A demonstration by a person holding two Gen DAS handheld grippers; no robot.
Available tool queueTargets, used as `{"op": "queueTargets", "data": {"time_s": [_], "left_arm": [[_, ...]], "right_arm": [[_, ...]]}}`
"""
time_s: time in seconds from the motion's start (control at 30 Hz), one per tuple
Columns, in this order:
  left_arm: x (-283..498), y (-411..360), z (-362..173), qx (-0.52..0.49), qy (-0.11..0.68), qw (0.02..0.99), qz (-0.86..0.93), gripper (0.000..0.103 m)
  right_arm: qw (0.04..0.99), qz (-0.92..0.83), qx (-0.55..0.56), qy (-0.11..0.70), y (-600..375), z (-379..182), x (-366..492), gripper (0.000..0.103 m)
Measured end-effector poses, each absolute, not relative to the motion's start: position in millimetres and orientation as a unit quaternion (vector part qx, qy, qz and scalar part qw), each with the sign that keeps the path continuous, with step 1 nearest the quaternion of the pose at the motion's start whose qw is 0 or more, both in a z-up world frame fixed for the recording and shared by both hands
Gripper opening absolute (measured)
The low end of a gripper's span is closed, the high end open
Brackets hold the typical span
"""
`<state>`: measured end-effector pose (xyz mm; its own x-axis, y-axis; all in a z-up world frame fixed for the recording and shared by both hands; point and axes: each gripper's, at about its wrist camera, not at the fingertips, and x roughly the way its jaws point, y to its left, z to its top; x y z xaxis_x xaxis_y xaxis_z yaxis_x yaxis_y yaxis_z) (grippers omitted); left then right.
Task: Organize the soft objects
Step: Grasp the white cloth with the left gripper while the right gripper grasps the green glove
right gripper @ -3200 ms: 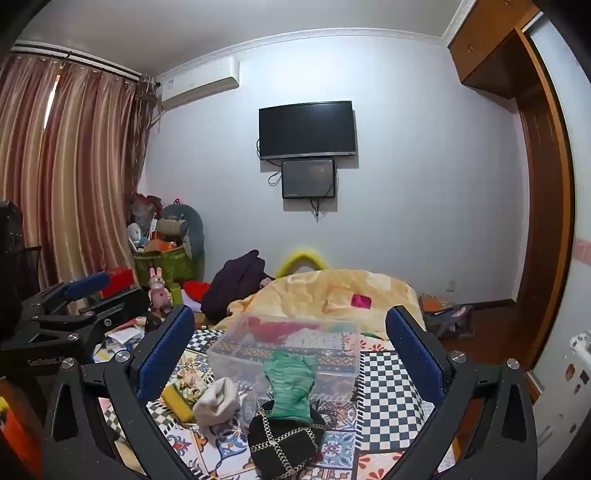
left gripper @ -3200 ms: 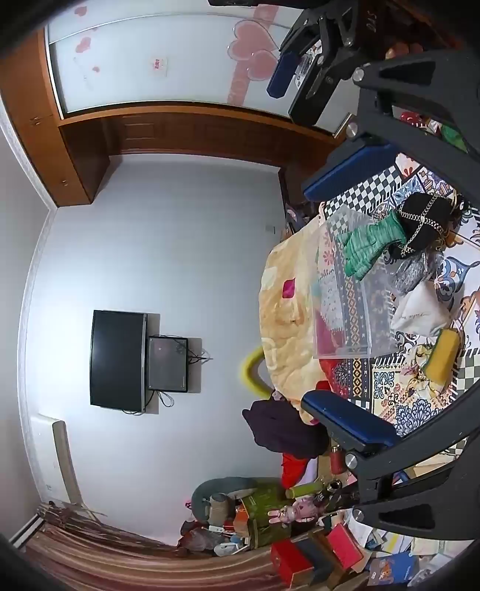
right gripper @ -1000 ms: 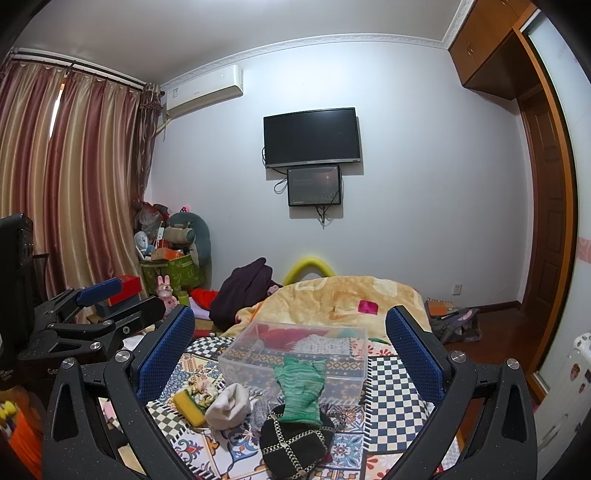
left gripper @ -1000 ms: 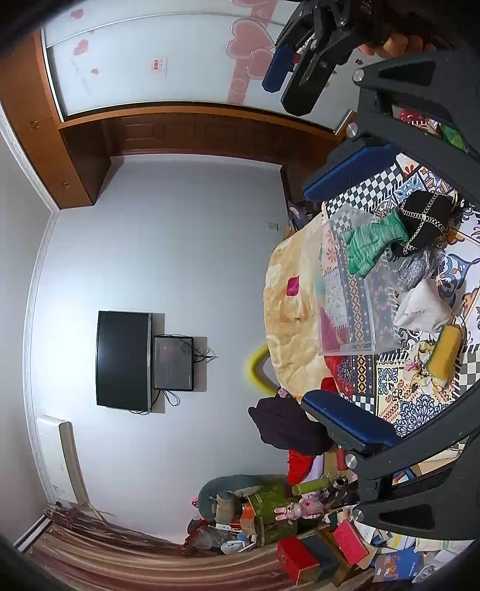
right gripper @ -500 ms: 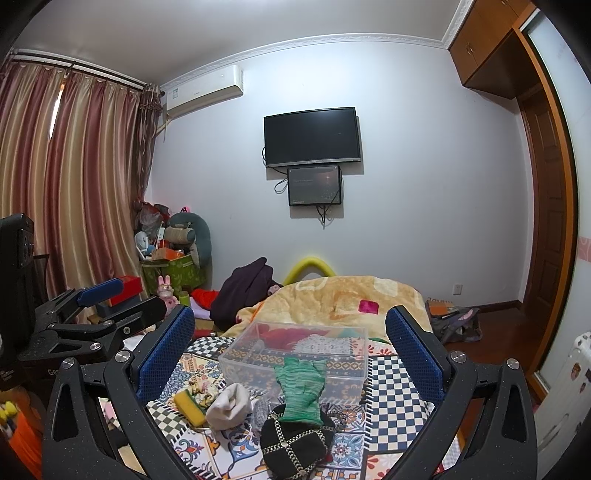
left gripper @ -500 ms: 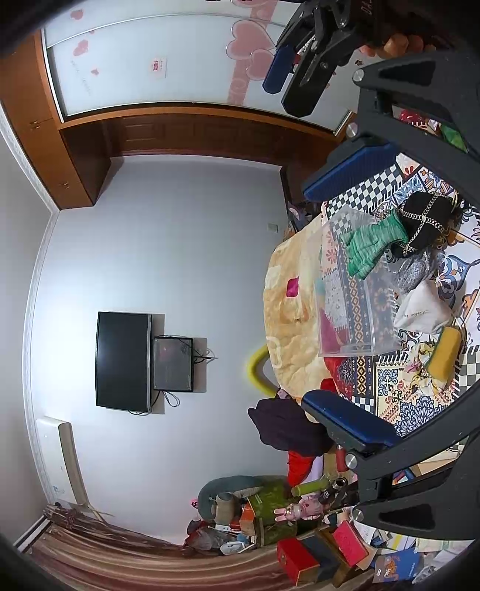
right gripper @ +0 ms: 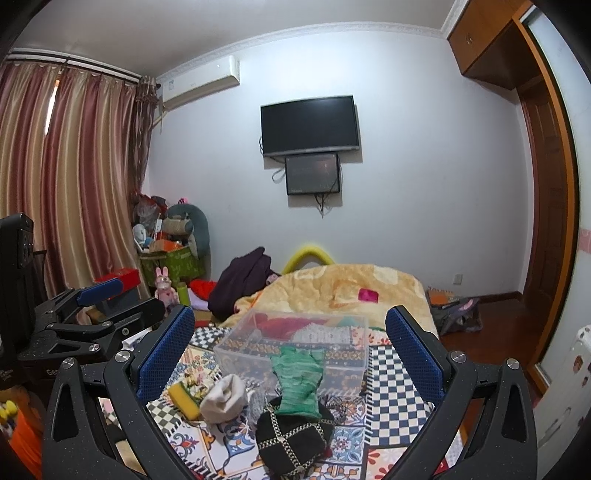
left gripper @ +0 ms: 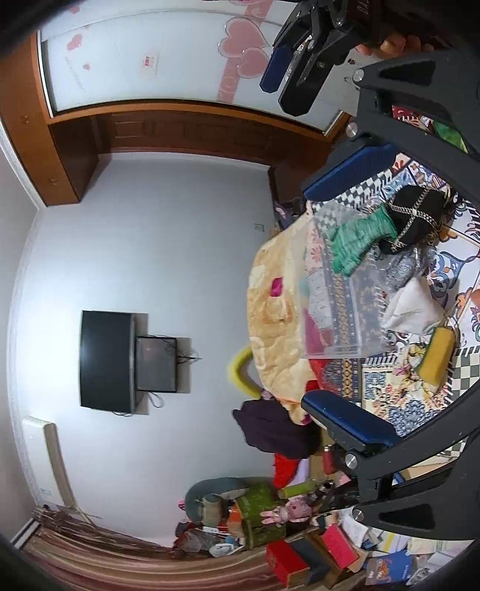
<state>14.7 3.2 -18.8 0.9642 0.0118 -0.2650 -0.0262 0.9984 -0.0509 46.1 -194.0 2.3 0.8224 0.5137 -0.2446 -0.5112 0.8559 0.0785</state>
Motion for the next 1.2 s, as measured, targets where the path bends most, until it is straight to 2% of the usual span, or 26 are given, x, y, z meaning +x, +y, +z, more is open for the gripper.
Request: {"op": "queueTargets", "data": {"time_s": [0.53, 0.6, 0.83, 0.93, 1.1, 1.2], "left_arm": [[77.1, 25.3, -115.6, -0.068, 0.292, 0.954, -0.004, 0.102], [83.1, 26.8, -125.2, -0.073, 0.306, 0.949, -0.007, 0.093], [100.3, 28.8, -153.9, -0.093, 0.347, 0.933, -0.032, 0.08], [104.5, 28.8, -163.8, -0.097, 0.36, 0.927, -0.04, 0.07], [109.7, 27.9, -172.9, -0.097, 0.37, 0.923, -0.043, 0.048], [107.7, 28.0, -172.2, -0.096, 0.367, 0.924, -0.044, 0.033]], "right_arm": [[0.926, 0.266, 0.008, 0.268, -189.8, -66.6, 106.9, 0.103], [0.922, 0.267, 0.006, 0.28, -187.6, -74.1, 111.4, 0.103], [0.909, 0.275, 0.001, 0.314, -177.2, -96.6, 127.2, 0.103], [0.906, 0.277, -0.005, 0.32, -169.1, -101.9, 134.6, 0.099], [0.898, 0.286, -0.007, 0.334, -158.1, -107.6, 149.9, 0.085], [0.894, 0.289, -0.011, 0.343, -151.2, -112.6, 154.6, 0.069]]}}
